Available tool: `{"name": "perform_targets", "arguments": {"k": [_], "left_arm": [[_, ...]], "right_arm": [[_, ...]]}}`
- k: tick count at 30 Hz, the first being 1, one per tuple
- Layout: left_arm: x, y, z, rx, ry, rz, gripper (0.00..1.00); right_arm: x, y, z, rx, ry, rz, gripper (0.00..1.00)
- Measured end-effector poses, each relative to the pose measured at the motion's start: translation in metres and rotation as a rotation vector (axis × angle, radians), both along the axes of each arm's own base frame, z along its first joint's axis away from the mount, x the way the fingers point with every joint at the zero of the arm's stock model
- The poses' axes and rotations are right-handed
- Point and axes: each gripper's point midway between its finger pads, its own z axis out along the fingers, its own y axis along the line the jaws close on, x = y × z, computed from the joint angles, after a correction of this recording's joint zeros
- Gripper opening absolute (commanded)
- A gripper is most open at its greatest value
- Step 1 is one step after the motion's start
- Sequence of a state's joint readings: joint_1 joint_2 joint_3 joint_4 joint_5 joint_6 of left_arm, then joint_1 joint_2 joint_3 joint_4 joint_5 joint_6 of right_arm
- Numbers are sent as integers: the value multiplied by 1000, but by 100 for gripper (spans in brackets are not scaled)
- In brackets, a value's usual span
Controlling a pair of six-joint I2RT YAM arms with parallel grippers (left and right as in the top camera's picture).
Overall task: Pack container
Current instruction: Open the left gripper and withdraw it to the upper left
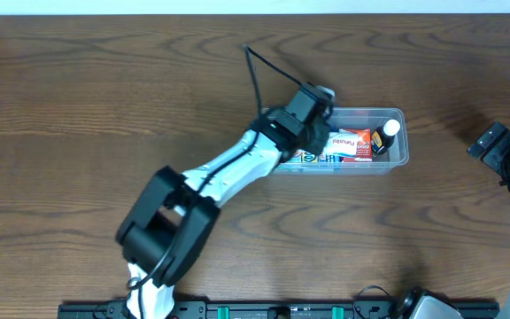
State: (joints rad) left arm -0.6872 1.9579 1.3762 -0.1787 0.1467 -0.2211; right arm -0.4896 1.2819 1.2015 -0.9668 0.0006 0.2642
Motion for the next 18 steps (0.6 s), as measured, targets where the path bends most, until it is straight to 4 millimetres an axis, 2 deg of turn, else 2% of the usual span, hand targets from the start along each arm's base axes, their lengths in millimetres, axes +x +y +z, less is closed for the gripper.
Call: {"name": "perform_targets", "arguments": {"k": [1,4,7,9,10,11,13,16,18], "left_arm": [[5,5,14,-17,-21,14,36],[17,30,72,-82,-102,69,36],[24,66,131,-140,-185,137,37],[29,100,161,-154,-224,199,48],[31,113,168,-150,-236,222,65],[35,134,175,-145,-246,265,95],[42,174,179,-126,-242,355,98],[50,227,172,-86,-210,474,98],[52,252,167,-66,-191,530,98]], "right_arm": [[0,0,0,0,0,0,99],[0,0,0,0,0,0,99],[0,0,0,0,0,0,99],[0,0,0,0,0,0,99],[0,0,0,0,0,0,99],[0,0,0,0,0,0,99],[0,0,0,0,0,0,99],[0,0,0,0,0,0,99],[0,0,0,0,0,0,99]]}}
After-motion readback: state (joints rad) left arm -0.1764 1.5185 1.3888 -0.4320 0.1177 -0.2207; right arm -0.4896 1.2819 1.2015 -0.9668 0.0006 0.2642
